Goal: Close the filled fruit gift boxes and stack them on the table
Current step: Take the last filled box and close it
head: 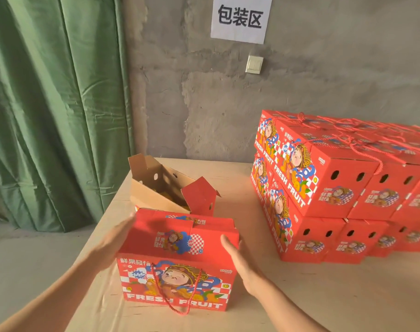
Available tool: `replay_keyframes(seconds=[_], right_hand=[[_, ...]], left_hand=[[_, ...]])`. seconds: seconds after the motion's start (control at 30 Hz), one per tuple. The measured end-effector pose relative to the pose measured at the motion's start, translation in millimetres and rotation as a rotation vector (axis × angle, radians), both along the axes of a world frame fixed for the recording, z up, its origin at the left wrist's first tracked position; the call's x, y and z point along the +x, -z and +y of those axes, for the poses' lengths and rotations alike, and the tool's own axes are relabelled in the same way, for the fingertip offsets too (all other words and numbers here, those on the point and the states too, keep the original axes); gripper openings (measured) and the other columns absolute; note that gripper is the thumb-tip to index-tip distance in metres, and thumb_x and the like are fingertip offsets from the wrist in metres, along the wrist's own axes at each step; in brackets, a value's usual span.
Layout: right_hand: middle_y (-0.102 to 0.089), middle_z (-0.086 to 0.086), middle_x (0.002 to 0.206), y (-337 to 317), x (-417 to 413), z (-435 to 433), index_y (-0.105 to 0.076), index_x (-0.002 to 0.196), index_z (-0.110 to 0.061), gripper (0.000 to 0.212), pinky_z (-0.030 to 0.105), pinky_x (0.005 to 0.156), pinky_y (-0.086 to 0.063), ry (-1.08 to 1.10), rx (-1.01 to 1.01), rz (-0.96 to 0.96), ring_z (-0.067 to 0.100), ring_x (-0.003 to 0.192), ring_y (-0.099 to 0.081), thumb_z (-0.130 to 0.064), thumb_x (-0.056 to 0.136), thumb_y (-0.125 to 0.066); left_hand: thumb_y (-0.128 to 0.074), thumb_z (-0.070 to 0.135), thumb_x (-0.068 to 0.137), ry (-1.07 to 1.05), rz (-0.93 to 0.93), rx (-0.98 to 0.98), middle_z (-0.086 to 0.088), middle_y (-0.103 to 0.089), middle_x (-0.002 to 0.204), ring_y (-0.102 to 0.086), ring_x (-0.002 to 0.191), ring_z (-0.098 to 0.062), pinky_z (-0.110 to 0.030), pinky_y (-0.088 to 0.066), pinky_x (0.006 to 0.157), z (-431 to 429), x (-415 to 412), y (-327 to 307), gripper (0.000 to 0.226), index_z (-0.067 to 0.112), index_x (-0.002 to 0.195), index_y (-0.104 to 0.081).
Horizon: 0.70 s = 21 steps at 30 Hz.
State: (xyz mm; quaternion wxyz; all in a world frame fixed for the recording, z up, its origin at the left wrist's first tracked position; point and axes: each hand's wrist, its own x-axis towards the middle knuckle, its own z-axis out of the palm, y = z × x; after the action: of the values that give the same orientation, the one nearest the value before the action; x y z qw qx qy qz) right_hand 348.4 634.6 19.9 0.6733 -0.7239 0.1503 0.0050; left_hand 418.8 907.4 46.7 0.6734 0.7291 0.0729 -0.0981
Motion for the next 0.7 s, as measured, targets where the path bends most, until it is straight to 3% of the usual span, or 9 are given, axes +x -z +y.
replay_keyframes(seconds=[0.03,0.1,0.2,0.3,0.4,0.47,0.6,0.7], right_hand=[[-0.065,-0.01,0.101,1,1,1,-0.051,0.112,-0.026,0.036,0.011,0.055,-0.046,0.024,-0.004,0.022,-0.005,0.078,-0.064,-0.05,0.087,-0.055],[-0.059,-0.016,0.094,0,1,0,-0.048,0.11,-0.027,0.029,0.017,0.056,-0.042,0.077,0.026,0.064,-0.002,0.078,-0.057,-0.049,0.091,-0.051],[-0.048,-0.019,0.101,2,-7,-13,-0.043,0.119,-0.036,0.027,0.025,0.077,-0.034,0.126,0.029,0.069,0.001,0.086,-0.045,-0.044,0.094,-0.049],[-0.048,0.0,0.131,4,-29,-37,-0.041,0.137,-0.027,0.043,0.028,0.087,-0.031,0.188,-0.101,0.049,0.011,0.103,-0.04,-0.037,0.096,-0.05],[-0.044,0.003,0.14,1,-61,-69,-0.038,0.139,-0.022,0.046,0.027,0.088,-0.031,0.188,-0.189,0.052,0.011,0.104,-0.039,-0.033,0.096,-0.051],[-0.043,0.004,0.141,0,-84,-93,-0.037,0.14,-0.02,0.046,0.025,0.088,-0.031,0.178,-0.227,0.051,0.011,0.105,-0.039,-0.03,0.096,-0.051],[-0.038,0.003,0.145,-1,-128,-135,-0.033,0.142,-0.019,0.048,0.026,0.09,-0.03,0.177,-0.301,0.077,0.019,0.123,-0.042,-0.029,0.098,-0.048],[-0.044,0.003,0.141,-4,-158,-166,-0.034,0.141,-0.019,0.046,0.026,0.087,-0.033,0.192,-0.354,0.082,0.016,0.11,-0.045,-0.027,0.098,-0.047]], left_hand=[[-0.04,0.038,0.098,-0.012,0.011,0.015,-0.014,-0.071,0.092,-0.07,0.073,-0.028,-0.037,-0.052,0.071,-5,-5,3,0.043,0.003,0.117,-0.056],[-0.036,0.034,0.101,-0.031,0.042,0.07,-0.022,-0.069,0.093,-0.067,0.08,-0.037,-0.047,-0.053,0.081,-11,-13,5,0.042,-0.001,0.112,-0.058],[-0.035,0.034,0.101,-0.031,0.041,0.169,-0.023,-0.067,0.096,-0.066,0.086,-0.04,-0.053,-0.051,0.087,-18,-30,11,0.04,0.0,0.114,-0.053],[-0.035,0.041,0.1,-0.015,0.009,0.343,-0.015,-0.065,0.1,-0.066,0.085,-0.03,-0.046,-0.054,0.083,-37,-58,21,0.034,0.013,0.114,-0.046],[-0.035,0.045,0.097,0.016,-0.115,0.629,-0.007,-0.064,0.099,-0.061,0.078,-0.02,-0.028,-0.049,0.067,-67,-88,29,0.036,0.016,0.115,-0.046],[-0.04,0.045,0.096,0.015,-0.198,0.747,-0.007,-0.064,0.098,-0.055,0.072,-0.016,-0.025,-0.041,0.057,-89,-109,33,0.037,0.014,0.114,-0.046],[-0.049,0.043,0.093,0.069,-0.315,0.75,-0.003,-0.065,0.096,-0.054,0.066,-0.011,-0.018,-0.039,0.05,-129,-149,38,0.037,0.012,0.112,-0.044],[-0.056,0.041,0.09,0.081,-0.358,0.689,0.01,-0.057,0.079,-0.051,0.059,0.003,-0.01,-0.038,0.042,-158,-178,40,0.037,0.011,0.11,-0.046]])
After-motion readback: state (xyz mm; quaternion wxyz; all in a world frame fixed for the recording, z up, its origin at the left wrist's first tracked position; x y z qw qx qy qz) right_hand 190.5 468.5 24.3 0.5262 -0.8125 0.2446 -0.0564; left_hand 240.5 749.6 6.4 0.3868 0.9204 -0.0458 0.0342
